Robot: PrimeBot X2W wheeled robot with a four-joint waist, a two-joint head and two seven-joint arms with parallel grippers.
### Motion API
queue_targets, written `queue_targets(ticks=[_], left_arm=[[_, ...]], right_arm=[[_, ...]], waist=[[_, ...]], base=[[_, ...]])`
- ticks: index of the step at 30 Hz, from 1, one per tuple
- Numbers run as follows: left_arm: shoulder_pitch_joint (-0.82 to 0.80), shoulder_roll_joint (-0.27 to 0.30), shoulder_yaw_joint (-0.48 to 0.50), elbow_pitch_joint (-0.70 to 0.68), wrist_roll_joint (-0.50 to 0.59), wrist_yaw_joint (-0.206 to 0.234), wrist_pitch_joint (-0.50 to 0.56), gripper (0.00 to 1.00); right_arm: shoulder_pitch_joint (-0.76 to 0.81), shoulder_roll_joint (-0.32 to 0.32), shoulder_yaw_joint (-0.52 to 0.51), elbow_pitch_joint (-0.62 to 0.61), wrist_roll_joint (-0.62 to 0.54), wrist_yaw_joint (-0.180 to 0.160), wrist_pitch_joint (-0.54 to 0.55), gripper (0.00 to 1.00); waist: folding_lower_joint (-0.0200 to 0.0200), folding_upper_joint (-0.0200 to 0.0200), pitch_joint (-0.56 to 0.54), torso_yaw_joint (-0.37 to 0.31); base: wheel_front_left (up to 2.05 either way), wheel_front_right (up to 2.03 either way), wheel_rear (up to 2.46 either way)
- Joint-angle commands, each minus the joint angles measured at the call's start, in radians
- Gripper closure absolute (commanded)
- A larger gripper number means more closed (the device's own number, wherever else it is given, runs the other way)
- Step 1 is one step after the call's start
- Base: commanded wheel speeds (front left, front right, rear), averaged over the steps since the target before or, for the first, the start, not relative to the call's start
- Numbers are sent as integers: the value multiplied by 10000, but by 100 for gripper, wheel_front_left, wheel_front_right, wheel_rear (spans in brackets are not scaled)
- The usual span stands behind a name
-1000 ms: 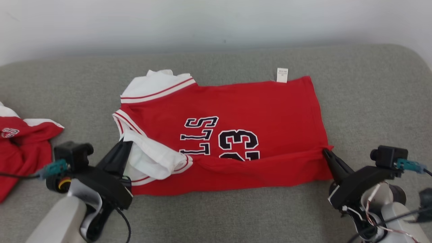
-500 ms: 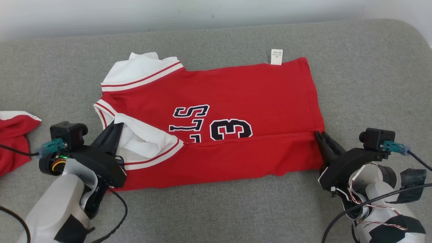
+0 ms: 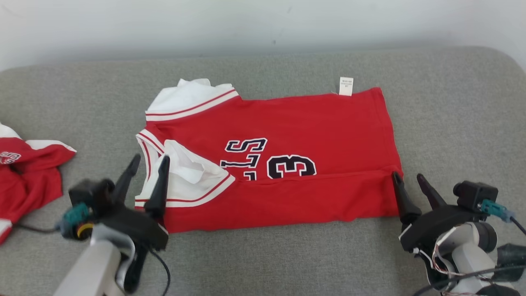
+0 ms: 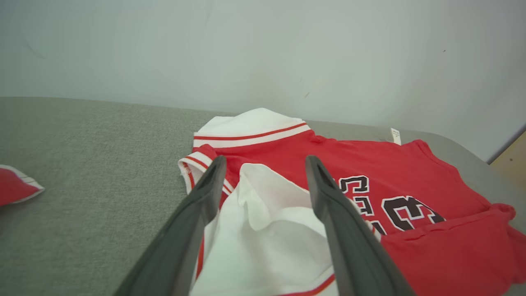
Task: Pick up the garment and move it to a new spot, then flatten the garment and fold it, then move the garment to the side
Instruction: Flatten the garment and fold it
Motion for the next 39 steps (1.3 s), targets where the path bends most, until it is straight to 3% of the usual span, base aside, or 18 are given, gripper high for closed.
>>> queue_targets(ticks=[1, 10, 22, 37, 38, 39], left_arm=[[538, 9, 87, -207, 156, 85, -38, 0], [2025, -155, 295, -1059, 508, 310, -41, 0], [2484, -74, 479, -497, 1400, 529, -42, 0], [2557, -695, 1351, 42, 1940, 213, -43, 0], [2516, -744, 1377, 150, 1982, 161, -43, 0], [2442, -787, 1418, 218, 2026, 136, -43, 26]], right_arm=[[256, -37, -56, -49, -101, 9, -76, 0], [1139, 90, -641, -379, -476, 9, -100, 0], [1374, 337, -878, -440, -990, 9, 118, 0], [1079, 532, -624, 216, -1395, 9, -35, 0], [1024, 540, -623, 301, -1433, 9, -61, 6], [956, 576, -620, 401, -1451, 9, -75, 43]], waist=[[1, -1, -262, 158], [1, -1, -497, 302], [1, -1, -110, 163], [1, -1, 27, 220], [1, -1, 30, 227], [1, -1, 31, 231]], base=[[0, 0, 0], [0, 0, 0], [0, 0, 0], [0, 0, 0], [0, 0, 0], [0, 0, 0]])
